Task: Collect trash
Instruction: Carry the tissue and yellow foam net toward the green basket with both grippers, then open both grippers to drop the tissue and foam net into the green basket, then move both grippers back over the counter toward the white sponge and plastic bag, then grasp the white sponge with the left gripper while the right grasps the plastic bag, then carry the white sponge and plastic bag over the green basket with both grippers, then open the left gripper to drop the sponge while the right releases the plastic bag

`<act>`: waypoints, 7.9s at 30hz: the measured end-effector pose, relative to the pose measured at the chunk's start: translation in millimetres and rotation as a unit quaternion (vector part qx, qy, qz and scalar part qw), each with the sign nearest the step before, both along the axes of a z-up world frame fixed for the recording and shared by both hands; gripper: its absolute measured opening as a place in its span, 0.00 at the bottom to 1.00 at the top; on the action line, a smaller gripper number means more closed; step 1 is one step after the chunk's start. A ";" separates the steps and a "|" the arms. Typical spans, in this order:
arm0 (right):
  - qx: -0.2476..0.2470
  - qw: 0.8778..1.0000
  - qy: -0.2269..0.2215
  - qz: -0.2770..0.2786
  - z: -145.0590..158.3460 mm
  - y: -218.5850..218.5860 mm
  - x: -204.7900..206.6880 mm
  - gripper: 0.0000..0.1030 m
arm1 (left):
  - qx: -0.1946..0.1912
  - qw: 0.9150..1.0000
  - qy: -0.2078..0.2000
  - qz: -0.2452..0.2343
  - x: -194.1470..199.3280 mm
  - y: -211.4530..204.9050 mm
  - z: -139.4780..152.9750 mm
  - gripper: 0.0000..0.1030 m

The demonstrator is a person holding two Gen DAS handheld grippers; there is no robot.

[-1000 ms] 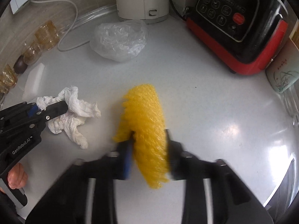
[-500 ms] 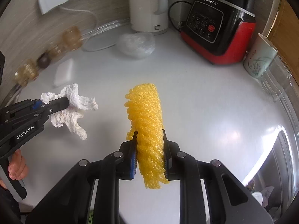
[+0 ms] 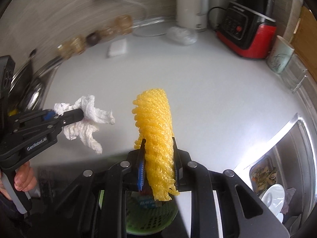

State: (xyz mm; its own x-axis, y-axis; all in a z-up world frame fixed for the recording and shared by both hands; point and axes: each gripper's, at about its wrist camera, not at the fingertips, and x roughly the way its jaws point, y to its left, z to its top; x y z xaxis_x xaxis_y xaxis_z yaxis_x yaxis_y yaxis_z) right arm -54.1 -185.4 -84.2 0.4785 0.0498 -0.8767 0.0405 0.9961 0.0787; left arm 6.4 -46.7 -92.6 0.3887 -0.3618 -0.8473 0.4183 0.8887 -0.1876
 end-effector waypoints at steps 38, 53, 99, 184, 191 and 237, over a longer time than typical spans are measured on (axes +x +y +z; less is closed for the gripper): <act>0.000 0.992 0.072 0.107 -46.7 7.9 -104.8 0.23 | 0.046 0.994 0.098 0.023 -138.1 3.4 -115.8 0.80; 0.007 0.985 0.095 0.144 -74.7 40.8 -87.5 0.59 | 0.049 0.993 0.060 0.084 -125.8 47.3 -81.0 0.83; -0.013 0.993 -0.029 -0.110 -9.3 -20.6 141.1 0.98 | 0.029 0.992 0.000 0.124 224.1 62.2 -50.0 0.93; 0.009 1.000 0.008 -0.001 -30.1 20.1 -10.3 0.17 | 0.058 0.998 0.008 0.001 -31.2 38.1 -55.4 0.57; 0.001 0.999 0.022 0.025 -33.2 8.5 -52.5 0.17 | 0.059 0.998 0.020 -0.011 -82.2 25.1 -72.7 0.57; 0.022 0.983 0.066 0.168 -73.0 47.9 -102.4 0.21 | 0.092 0.989 -0.004 0.113 -129.5 77.5 -65.7 0.92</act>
